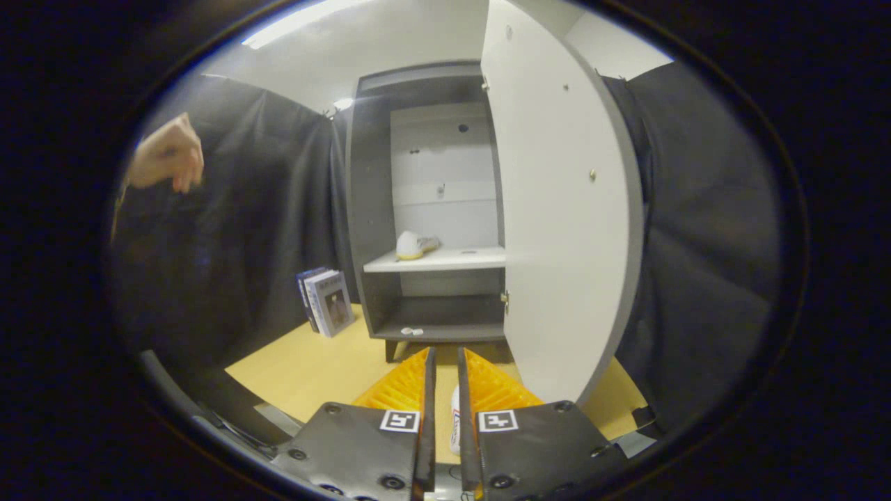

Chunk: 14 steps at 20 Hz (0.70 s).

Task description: Open the shoe cabinet door, grab the shoes and put them into the shoe cabinet, then close the shoe cabinet door.

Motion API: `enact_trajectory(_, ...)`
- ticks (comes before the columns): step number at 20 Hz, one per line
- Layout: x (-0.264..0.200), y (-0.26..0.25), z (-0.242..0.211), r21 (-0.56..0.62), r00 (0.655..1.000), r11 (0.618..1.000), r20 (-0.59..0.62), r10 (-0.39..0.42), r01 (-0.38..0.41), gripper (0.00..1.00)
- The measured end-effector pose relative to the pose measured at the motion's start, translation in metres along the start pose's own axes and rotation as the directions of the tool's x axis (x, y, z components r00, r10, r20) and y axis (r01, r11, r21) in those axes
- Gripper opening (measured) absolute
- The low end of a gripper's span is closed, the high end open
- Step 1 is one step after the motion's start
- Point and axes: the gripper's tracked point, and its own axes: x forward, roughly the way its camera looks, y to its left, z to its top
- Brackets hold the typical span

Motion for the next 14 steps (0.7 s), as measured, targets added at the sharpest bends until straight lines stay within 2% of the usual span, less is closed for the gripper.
enact_trajectory(5,0.054,-0.012,-0.097,-0.010,0.987,1.000,-0.161,-0.020,0.019,0.16)
enact_trajectory(7,0.072,-0.017,-0.123,-0.014,0.978,0.999,-0.204,-0.035,0.033,0.25)
enact_trajectory(14,0.111,-0.027,-0.201,-0.029,0.938,0.998,-0.340,-0.069,0.063,0.25)
